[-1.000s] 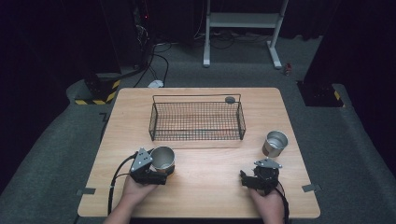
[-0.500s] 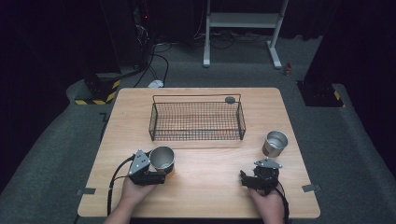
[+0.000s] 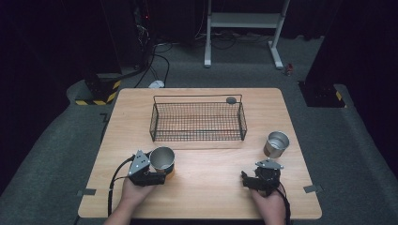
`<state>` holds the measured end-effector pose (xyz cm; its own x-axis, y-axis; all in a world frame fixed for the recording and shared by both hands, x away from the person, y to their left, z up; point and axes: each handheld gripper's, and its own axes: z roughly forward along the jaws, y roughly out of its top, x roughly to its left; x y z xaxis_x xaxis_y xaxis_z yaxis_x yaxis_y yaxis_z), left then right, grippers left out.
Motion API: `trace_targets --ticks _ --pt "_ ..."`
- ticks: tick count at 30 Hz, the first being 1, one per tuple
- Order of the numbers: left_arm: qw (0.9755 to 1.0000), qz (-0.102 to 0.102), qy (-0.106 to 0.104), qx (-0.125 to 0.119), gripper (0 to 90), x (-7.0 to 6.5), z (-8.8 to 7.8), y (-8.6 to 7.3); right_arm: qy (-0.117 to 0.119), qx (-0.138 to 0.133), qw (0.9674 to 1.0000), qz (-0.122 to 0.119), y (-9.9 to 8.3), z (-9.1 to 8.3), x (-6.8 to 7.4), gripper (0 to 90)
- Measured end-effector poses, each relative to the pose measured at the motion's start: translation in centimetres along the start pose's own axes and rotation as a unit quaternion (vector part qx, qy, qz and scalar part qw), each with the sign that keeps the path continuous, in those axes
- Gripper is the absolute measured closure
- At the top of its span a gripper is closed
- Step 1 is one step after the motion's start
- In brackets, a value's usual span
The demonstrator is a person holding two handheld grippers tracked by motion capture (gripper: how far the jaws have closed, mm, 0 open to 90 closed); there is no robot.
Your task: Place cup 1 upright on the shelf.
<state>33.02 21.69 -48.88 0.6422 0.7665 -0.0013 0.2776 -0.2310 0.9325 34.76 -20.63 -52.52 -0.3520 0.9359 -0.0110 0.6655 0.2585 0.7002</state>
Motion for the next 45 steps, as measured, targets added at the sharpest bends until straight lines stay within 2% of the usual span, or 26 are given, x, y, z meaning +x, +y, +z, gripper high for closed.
trace_targets --ticks 5,8,9,15,20,23,30,34,38,45 --pt "0.9997 -0.016 0.002 -0.017 13.2 0.4 -0.6 0.1 0.000 0.000 1.0000 0.000 0.0 0.0 0.0 9.9" --pt "0.9997 -0.016 0.006 -0.019 13.2 0.5 -0.8 0.1 0.000 0.000 1.0000 0.000 0.0 0.0 0.0 9.9" --pt "0.9994 -0.017 0.017 -0.026 13.1 0.4 -1.1 0.2 0.000 0.000 1.0000 0.000 0.0 0.0 0.0 9.9" --pt "0.9990 -0.019 0.018 -0.036 13.2 0.6 -1.6 0.3 0.000 0.000 1.0000 0.000 0.0 0.0 0.0 9.9" --pt "0.9991 -0.013 0.021 -0.034 13.3 0.6 -1.8 0.4 0.000 0.000 1.0000 0.000 0.0 0.0 0.0 9.9" --pt "0.9990 -0.016 0.015 -0.040 13.3 0.4 -1.9 0.4 0.000 0.000 1.0000 0.000 0.0 0.0 0.0 10.0" --pt "0.9991 -0.007 0.007 -0.041 13.4 -0.2 -2.1 0.8 0.002 -0.001 1.0000 -0.001 0.0 0.0 0.0 11.1" --pt "0.9991 -0.006 0.010 -0.040 13.3 -0.2 -2.2 0.9 0.002 -0.002 1.0000 -0.002 0.0 0.0 0.0 11.1" --pt "0.9990 -0.015 0.009 -0.040 13.3 0.0 -2.1 0.9 0.003 -0.001 1.0000 -0.001 0.0 0.0 0.0 11.5" --pt "0.9992 -0.012 0.017 -0.036 13.4 0.0 -2.0 1.0 0.003 -0.002 1.0000 -0.003 0.0 0.0 0.0 11.6"
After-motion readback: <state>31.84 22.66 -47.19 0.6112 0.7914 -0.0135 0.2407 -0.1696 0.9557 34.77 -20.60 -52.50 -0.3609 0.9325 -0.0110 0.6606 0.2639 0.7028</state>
